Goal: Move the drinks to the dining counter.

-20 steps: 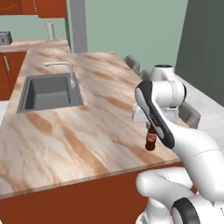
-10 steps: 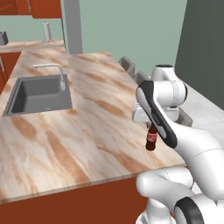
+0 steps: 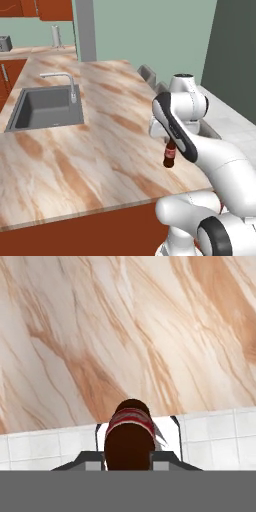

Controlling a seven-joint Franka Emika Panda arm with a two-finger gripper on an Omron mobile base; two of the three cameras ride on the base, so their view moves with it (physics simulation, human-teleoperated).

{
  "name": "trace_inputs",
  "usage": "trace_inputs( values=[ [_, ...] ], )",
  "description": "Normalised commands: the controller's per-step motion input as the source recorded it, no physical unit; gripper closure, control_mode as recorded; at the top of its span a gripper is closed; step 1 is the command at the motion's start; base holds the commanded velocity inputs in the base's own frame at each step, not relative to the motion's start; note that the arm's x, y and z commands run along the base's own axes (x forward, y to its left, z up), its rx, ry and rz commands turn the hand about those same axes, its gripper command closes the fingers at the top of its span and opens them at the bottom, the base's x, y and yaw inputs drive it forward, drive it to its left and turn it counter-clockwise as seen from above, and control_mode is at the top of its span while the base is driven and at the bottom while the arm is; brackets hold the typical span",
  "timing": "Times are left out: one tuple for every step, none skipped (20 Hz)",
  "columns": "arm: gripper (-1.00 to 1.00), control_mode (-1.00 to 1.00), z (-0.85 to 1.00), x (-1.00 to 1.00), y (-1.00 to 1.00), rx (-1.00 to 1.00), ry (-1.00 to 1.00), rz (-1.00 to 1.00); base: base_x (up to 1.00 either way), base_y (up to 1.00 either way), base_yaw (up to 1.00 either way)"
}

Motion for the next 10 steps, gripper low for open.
trace_inputs(
  values=[
    [1.00,-1.00,-0.12,1.00,0.00,0.00,0.00,0.01,0.00,0.00,0.00],
    [1.00,-1.00,-0.18,1.00,0.00,0.00,0.01,0.01,0.00,0.00,0.00],
    [1.00,-1.00,-0.23,1.00,0.00,0.00,0.02,0.02,0.00,0.00,0.00],
    [1.00,-1.00,-0.26,1.00,0.00,0.00,0.01,0.02,0.00,0.00,0.00],
    [1.00,-1.00,-0.25,1.00,0.00,0.01,0.00,0.02,0.00,0.00,0.00],
    [1.00,-1.00,-0.24,0.98,0.00,0.00,0.00,0.02,0.00,0.00,0.00],
    [1.00,-1.00,-0.28,0.96,0.00,0.00,0.00,0.01,0.00,0.00,0.00],
    [1.00,-1.00,-0.29,0.98,0.00,0.00,0.00,0.01,0.00,0.00,0.00],
    [1.00,-1.00,-0.29,1.00,0.00,0.01,0.02,0.02,0.00,0.00,0.00],
    [1.00,-1.00,-0.30,1.00,0.00,0.00,0.01,0.01,0.00,0.00,0.00]
  ],
)
